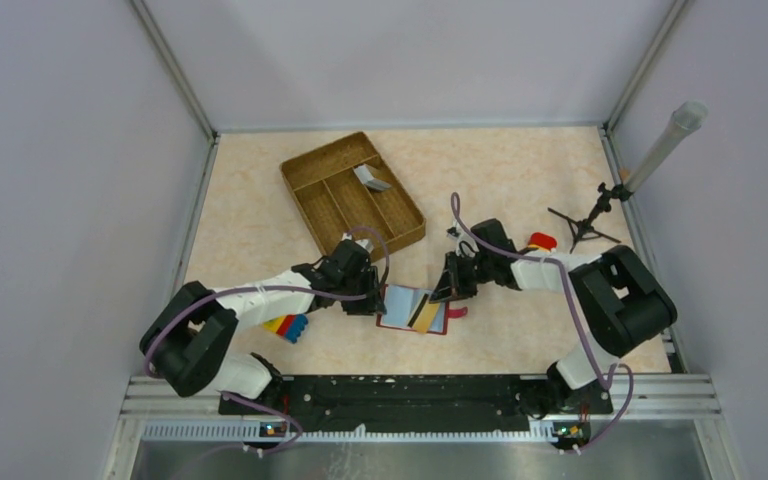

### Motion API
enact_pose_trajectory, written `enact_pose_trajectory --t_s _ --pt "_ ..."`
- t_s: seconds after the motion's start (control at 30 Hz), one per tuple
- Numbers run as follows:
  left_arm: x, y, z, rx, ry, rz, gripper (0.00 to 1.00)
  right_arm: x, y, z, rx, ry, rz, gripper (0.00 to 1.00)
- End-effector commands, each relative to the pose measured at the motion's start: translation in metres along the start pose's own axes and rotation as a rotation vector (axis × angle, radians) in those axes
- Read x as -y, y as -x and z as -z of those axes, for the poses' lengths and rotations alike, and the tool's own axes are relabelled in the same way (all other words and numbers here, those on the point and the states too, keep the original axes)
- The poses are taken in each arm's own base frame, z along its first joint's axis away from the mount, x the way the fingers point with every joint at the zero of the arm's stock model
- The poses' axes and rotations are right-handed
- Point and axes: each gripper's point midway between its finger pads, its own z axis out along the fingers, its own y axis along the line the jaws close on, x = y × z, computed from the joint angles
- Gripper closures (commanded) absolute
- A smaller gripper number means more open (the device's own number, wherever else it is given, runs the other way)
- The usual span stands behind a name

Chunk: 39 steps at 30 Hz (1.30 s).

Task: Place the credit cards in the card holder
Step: Insert the credit card into the card holder.

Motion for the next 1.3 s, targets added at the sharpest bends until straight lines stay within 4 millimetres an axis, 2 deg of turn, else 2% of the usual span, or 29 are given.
enact_pose_trajectory --t_s 0.0,0.37,0.7,0.9,1.27 --pt "0.002 0.004 -0.004 0.022 -0.011 -0.020 0.64 0.009 0.020 -0.005 0.047 -0.054 0.030 1.00" --pt "0.000 0.003 -0.007 0.008 -0.003 -0.025 0.69 0.019 0.019 -0.008 -0.010 -0.120 0.081 1.00" --pt "0.000 0.003 -0.008 0.005 0.000 -0.030 0.72 0.012 0.008 -0.028 -0.091 -0.117 0.134 1.00" --pt "0.000 0.004 -0.008 0.008 0.003 -0.034 0.73 0.018 0.006 -0.030 -0.117 -0.144 0.146 1.00" --pt "0.000 0.005 -0.009 0.003 0.006 -0.043 0.74 0.021 0.015 -0.043 -0.129 -0.148 0.130 1.00"
